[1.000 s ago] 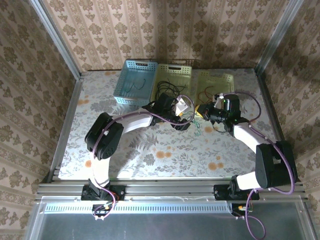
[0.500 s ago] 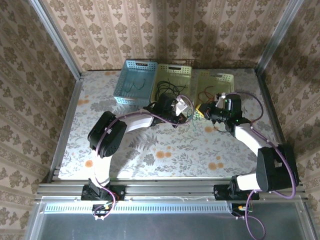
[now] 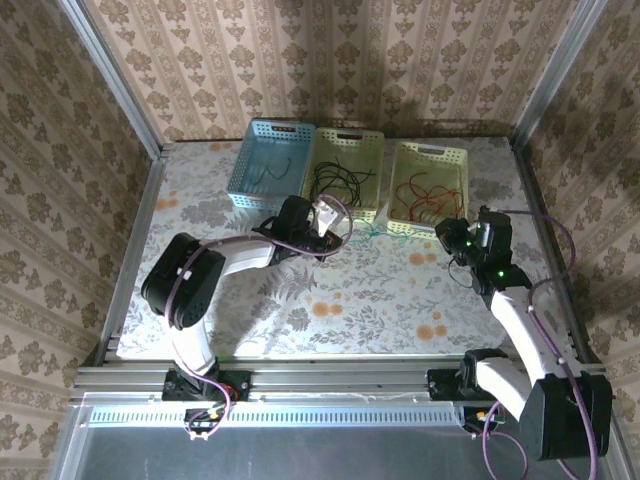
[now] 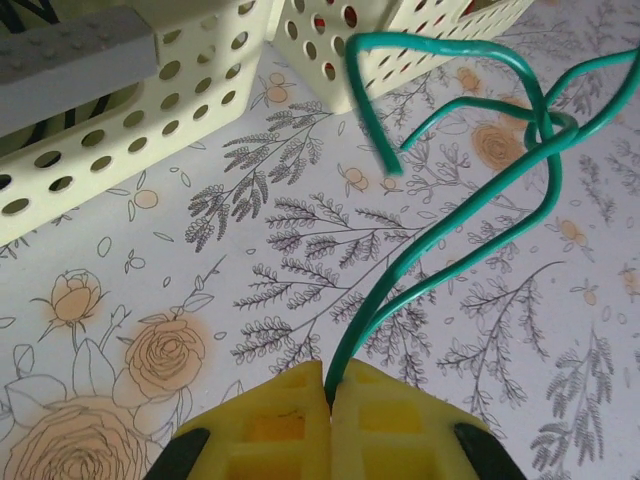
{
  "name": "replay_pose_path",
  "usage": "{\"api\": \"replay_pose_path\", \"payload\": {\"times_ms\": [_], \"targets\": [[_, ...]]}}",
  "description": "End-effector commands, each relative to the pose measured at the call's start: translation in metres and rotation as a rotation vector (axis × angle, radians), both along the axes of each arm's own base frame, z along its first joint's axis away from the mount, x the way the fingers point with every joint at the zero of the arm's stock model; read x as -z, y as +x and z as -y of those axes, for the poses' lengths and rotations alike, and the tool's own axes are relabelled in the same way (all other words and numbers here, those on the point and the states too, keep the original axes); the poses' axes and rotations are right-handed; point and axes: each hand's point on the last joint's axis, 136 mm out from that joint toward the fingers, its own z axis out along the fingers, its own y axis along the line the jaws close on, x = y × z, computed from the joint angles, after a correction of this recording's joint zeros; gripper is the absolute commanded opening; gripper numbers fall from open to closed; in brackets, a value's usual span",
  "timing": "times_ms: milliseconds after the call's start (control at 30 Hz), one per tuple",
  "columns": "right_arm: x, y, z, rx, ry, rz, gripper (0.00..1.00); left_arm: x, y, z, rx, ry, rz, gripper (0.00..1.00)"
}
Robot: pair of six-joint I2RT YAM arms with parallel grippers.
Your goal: Untangle the cables
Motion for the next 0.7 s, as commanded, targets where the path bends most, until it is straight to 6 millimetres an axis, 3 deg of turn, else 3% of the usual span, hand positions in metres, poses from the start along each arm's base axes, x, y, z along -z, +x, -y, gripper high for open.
{"api": "replay_pose_path", "payload": {"times_ms": [0, 133, 367, 467, 567, 667], "targets": [[0.005, -0.017, 0.049, 0.244, -0.083, -0.046, 0.08, 0.002, 0.009, -0.023, -0.085, 0.022, -0.021, 0.00], [0.009, -0.039, 0.078, 0.389, -0.115, -0.093, 0.08, -0.006, 0.013, -0.034, -0.103, 0.002, -0.018, 0.00], [0.010, -0.055, 0.099, 0.477, -0.158, -0.135, 0.09, -0.041, 0.011, -0.040, -0.069, -0.077, -0.010, 0.00], [0.011, -0.054, 0.098, 0.472, -0.148, -0.126, 0.10, -0.077, 0.012, -0.043, -0.056, -0.159, 0.022, 0.00], [0.017, -0.055, 0.097, 0.471, -0.141, -0.146, 0.10, -0.124, 0.022, -0.060, -0.089, -0.271, 0.085, 0.00], [0.024, -0.056, 0.096, 0.474, -0.130, -0.158, 0.10, -0.168, 0.045, -0.100, -0.193, -0.383, 0.157, 0.00]]}}
